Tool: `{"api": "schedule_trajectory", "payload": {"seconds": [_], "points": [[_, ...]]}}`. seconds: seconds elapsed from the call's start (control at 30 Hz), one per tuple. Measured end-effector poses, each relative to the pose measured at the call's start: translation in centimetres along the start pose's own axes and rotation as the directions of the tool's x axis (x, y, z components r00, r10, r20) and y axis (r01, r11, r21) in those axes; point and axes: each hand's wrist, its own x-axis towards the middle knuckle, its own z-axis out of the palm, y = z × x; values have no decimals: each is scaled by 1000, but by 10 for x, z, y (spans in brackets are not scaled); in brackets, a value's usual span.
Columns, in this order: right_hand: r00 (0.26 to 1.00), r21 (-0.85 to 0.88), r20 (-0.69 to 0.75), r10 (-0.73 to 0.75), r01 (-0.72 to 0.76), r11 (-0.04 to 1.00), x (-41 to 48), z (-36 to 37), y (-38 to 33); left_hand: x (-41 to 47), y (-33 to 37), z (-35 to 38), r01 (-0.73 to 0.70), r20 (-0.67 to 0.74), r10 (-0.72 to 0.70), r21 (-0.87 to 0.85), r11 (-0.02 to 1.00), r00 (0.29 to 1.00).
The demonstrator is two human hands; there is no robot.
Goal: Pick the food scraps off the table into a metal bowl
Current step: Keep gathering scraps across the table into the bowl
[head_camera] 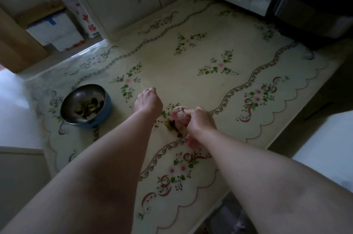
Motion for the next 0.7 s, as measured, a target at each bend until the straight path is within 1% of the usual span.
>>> {"api": "schedule_trajectory", "payload": {"seconds": [0.07, 0.1, 0.13, 0.17, 0.2, 0.23, 0.3, 0.37, 0.43, 0.5, 0.6, 0.7], "points": [[982, 123, -170, 84, -63, 990, 3, -19, 19, 2, 15, 1, -22, 20, 22, 5, 1000, 1000], [954, 224, -246, 172, -117, 968, 7, -30, 30, 3, 22, 0, -53, 18, 53, 3, 999, 998], [915, 321, -297, 275, -176, 931, 10, -41, 41, 5, 30, 2, -64, 27, 64, -5, 998, 998], [879, 369, -324, 350, -223, 902, 12, -52, 52, 8, 39, 5, -85, 41, 85, -3, 996, 995], [863, 358, -337, 375, -251, 899, 14, -56, 60, 8, 44, 8, -89, 64, 88, 3, 996, 994], [865, 328, -329, 379, -272, 905, 17, -63, 70, 11, 56, 15, -110, 84, 109, 5, 994, 990], [897, 264, -276, 345, -274, 925, 23, -66, 77, 16, 77, 24, -151, 104, 148, 23, 988, 984], [933, 215, -214, 291, -245, 945, 30, -61, 79, 18, 95, 32, -185, 145, 180, 18, 983, 973], [942, 185, -199, 269, -234, 954, 43, -68, 83, 25, 113, 40, -230, 202, 218, 40, 972, 955], [931, 206, -213, 297, -254, 945, 61, -79, 86, 35, 122, 44, -253, 221, 232, 70, 965, 947], [895, 259, -260, 363, -298, 919, 92, -96, 89, 54, 127, 49, -221, 217, 194, 107, 969, 957], [896, 212, -263, 359, -309, 927, 117, -106, 85, 77, 126, 55, -191, 219, 164, 106, 976, 962]]}}
